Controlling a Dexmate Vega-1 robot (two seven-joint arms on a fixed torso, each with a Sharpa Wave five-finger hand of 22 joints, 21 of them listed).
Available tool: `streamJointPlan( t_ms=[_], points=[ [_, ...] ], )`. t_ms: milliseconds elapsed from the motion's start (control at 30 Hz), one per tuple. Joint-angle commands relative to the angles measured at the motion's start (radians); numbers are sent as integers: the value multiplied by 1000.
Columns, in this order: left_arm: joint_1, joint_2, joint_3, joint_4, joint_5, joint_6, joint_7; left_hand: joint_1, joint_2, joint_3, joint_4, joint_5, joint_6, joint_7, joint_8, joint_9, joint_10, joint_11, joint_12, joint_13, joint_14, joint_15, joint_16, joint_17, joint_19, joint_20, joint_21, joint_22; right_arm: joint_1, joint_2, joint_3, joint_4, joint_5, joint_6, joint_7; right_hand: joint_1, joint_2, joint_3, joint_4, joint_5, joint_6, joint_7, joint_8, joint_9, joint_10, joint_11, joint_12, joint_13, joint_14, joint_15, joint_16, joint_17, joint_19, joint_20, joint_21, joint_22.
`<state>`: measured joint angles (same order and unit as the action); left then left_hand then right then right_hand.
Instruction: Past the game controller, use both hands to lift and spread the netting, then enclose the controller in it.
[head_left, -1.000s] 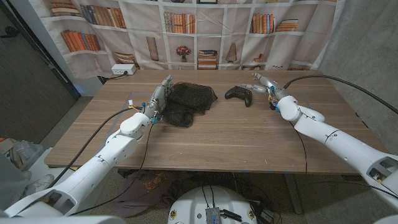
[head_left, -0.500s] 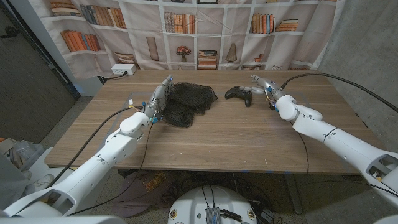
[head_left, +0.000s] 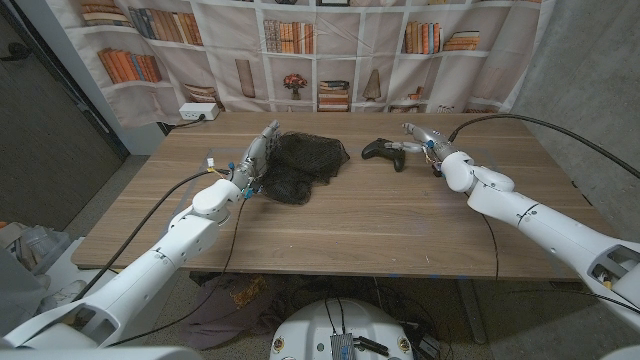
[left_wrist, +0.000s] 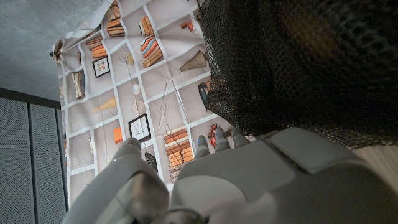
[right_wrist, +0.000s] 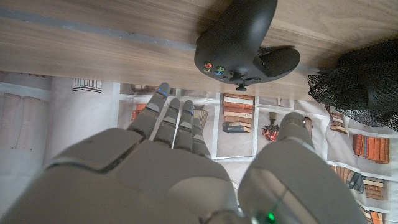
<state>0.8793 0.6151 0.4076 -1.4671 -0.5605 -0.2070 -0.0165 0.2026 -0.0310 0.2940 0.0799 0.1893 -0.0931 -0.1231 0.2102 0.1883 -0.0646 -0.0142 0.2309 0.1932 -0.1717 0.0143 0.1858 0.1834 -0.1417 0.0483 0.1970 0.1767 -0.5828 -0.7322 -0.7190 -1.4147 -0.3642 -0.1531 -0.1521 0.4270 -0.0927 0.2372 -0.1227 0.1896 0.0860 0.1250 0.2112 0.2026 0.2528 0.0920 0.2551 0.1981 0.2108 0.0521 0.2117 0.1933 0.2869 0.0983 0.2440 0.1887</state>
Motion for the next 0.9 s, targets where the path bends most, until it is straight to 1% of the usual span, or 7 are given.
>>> streamJointPlan(
  t_ms=[33, 233, 367, 467, 633, 833, 900],
  points=[
    [16, 7, -5, -20, 5, 3, 16, 6, 1, 1, 0, 0, -2, -6, -2, 3, 1, -4, -3, 1, -46, 1, 3, 4, -2, -4, 4, 4, 31, 32, -33, 75, -16, -12, -3, -10, 1, -1, 3, 4, 11, 43, 6, 1, 13, -9, 8, 3, 10, -3, 0, 2, 8, -3, -3, 2],
    [17, 9, -4, -20, 3, 0, 9, 10, 7, 4, -1, 0, 1, -4, -2, 3, 2, -3, -3, 1, -48, 2, 2, 4, -3, -3, 3, 4, 46, 43, -43, 111, -4, -8, 3, -8, -1, -4, 2, 4, 2, 19, 2, 1, 12, -45, 6, 2, 12, -23, -3, 1, 12, -7, -4, 3],
    [19, 8, -3, -21, 2, 0, 9, 15, 15, 8, -3, 0, 1, -4, -2, 3, 1, -1, -4, 1, -48, 1, 2, 3, -3, -2, 3, 3, 50, 42, -51, 112, -9, -20, 4, -9, 2, -5, 3, 5, -2, 45, -1, 2, 6, -9, 3, 3, 8, -13, -7, 2, 12, -9, -7, 3],
    [19, 7, -3, -21, 2, -1, 7, 18, 18, 10, -4, 0, 1, -6, -3, 3, 1, -2, -4, 1, -48, 2, 2, 3, -3, -3, 3, 3, 55, 40, -62, 110, -21, -32, 11, -9, 3, -5, 4, 5, 1, 55, 1, 2, 8, -1, 3, 3, 9, -9, -7, 2, 11, -8, -8, 4],
    [20, 7, -2, -20, 2, -2, 6, 20, 19, 11, -5, -1, 2, -5, -3, 3, 3, -3, -4, 1, -49, 4, 2, 3, -3, -3, 3, 3, 62, 35, -83, 95, -52, -69, 24, -19, 5, -10, 9, 5, 34, 36, 13, 3, 1, 10, 0, 4, 32, 11, 1, 5, 28, 10, -5, 5],
    [24, 7, -2, -23, 1, -5, 5, 23, 21, 12, -7, -1, 2, -5, -3, 3, 3, -1, -4, 1, -49, 4, 2, 3, -3, -3, 3, 3, 75, 31, -112, 79, -102, -112, 44, -24, 3, -15, 11, 5, 41, 40, 14, 4, -7, 24, -3, 6, 52, 23, 5, 5, 49, 21, 1, 5],
    [27, 8, -3, -27, 1, -4, 8, 23, 22, 12, -7, -1, 2, -5, -3, 3, 3, -5, -5, 1, -49, 4, 2, 3, -3, -3, 3, 3, 79, 31, -122, 78, -117, -121, 49, -30, 2, -18, 13, 5, 45, 52, 14, 4, -3, 42, -1, 8, 50, 24, 3, 6, 47, 21, -1, 6]
  ],
)
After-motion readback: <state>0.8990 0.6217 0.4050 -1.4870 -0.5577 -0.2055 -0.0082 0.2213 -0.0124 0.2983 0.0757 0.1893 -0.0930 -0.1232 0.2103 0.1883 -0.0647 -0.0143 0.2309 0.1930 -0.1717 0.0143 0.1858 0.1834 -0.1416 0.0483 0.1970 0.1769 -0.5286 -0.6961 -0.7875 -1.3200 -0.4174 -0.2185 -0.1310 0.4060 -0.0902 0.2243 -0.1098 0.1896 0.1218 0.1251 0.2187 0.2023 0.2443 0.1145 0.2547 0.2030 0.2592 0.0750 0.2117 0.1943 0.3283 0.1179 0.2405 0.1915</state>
